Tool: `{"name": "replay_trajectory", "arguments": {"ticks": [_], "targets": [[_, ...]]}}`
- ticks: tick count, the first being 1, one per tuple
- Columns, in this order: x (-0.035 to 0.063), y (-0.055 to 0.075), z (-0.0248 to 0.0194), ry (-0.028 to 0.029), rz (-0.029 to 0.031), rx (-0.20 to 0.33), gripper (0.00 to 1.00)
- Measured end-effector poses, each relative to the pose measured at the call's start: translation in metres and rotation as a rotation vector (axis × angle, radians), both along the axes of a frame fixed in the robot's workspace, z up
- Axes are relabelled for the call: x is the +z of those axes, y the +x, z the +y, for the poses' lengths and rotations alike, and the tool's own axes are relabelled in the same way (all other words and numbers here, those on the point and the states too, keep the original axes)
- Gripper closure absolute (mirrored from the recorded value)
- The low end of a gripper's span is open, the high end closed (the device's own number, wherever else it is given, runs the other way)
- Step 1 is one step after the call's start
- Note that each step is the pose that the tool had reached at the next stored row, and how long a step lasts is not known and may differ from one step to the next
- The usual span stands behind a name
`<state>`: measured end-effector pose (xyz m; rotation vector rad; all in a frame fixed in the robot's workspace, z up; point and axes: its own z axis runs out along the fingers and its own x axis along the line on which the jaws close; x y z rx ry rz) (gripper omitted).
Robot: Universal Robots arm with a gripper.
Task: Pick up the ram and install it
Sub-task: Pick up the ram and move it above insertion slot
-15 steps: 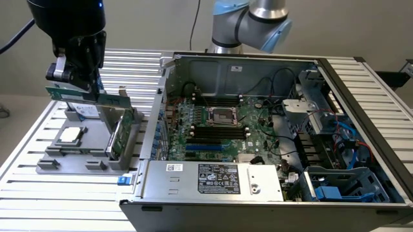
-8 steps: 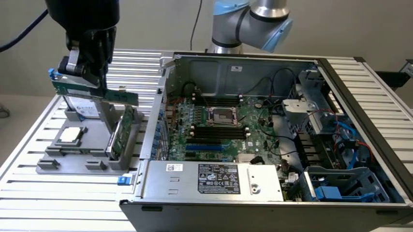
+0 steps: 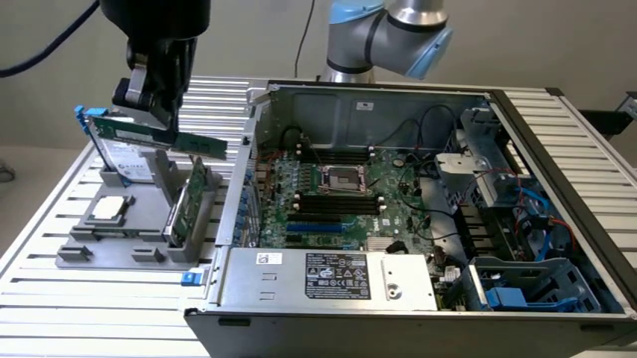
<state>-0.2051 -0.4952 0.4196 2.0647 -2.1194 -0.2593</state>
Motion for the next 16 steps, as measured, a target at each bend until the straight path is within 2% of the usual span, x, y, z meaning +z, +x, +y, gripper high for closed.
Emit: {"name": "replay_trajectory", "arguments": {"ticks": [14,16], "targets": [[0.0157,0.051,0.0001,0.0001,0.0540,0.000,0.87],[0.0164,0.057,0.0002,0.0002,0.0654,0.000,0.87]]}}
